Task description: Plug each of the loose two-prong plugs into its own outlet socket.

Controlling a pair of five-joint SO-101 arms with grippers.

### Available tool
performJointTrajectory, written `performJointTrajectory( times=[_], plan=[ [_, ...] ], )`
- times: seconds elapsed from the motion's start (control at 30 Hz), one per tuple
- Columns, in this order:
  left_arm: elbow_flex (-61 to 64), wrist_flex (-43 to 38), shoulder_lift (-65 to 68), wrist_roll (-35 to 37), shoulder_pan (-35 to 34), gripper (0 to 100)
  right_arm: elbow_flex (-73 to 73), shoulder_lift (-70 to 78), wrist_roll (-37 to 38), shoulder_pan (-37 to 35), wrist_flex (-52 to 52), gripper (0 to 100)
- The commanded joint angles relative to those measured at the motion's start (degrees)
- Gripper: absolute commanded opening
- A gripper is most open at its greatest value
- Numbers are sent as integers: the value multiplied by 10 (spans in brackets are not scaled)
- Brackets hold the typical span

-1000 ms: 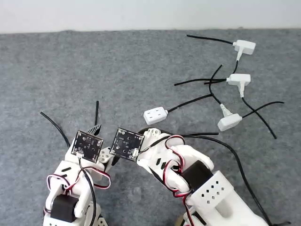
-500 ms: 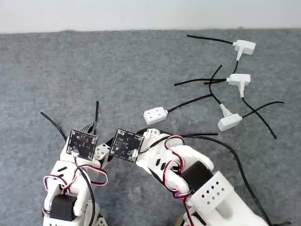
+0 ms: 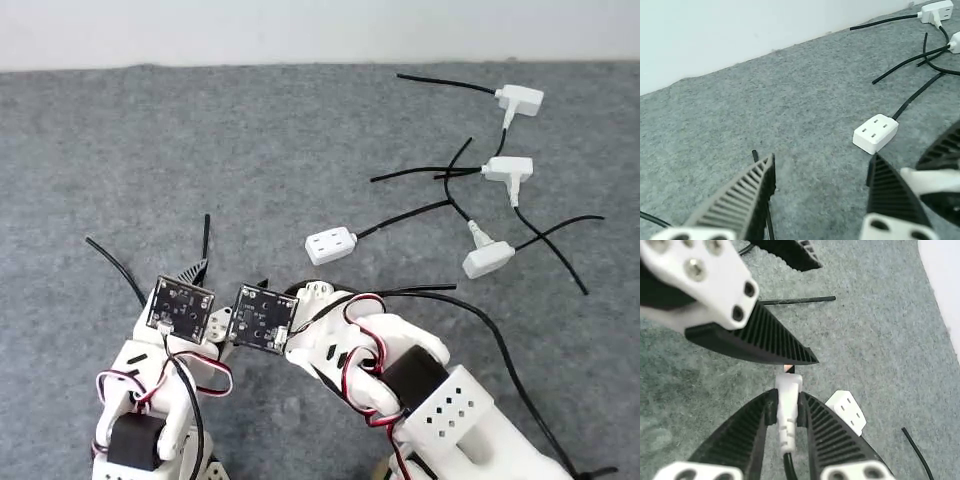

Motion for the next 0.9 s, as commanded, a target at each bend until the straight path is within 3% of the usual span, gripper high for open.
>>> performJointTrajectory(
  times=[0.0,0.2,0.87],
  plan=[
    [-2,-18,-7,3,11,298,-9,-20,-8,-3,0,10],
    [19,-23,-6,-1,65,298,-10,-20,-8,2,0,10],
    [26,-32,-6,-2,62,298,-20,-21,-8,15,5,10]
  ],
)
